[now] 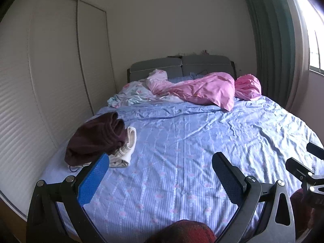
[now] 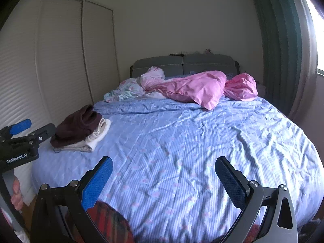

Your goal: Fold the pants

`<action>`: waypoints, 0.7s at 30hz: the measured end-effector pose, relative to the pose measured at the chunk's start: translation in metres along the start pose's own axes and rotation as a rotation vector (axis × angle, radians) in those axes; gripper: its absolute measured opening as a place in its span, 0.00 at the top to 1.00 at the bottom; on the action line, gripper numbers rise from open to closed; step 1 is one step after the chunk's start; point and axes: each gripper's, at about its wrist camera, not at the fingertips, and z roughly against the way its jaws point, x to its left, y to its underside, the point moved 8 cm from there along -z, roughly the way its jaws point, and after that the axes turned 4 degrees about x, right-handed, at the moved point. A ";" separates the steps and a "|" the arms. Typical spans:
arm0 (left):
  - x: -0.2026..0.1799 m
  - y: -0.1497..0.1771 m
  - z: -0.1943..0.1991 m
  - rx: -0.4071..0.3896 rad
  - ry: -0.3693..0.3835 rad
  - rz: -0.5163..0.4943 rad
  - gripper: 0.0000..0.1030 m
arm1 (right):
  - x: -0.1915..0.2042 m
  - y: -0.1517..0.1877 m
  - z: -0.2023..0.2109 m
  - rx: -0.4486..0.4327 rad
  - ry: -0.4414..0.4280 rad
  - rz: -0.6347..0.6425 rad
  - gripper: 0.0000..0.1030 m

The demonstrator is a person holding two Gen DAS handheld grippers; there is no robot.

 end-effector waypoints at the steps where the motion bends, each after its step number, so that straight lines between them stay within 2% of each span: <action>1: -0.002 0.001 0.000 0.002 0.001 -0.002 0.00 | 0.000 0.001 0.001 0.002 0.001 0.000 0.01; 8: -0.013 0.009 -0.007 0.030 0.034 -0.012 0.00 | -0.003 0.004 -0.002 0.022 -0.003 -0.012 0.01; 14: -0.015 0.011 -0.008 0.024 0.047 -0.010 0.00 | -0.006 0.005 -0.011 0.041 -0.010 -0.020 0.01; 21: -0.015 0.015 -0.015 0.049 0.035 -0.003 0.00 | -0.010 0.009 -0.019 0.065 -0.017 -0.037 0.01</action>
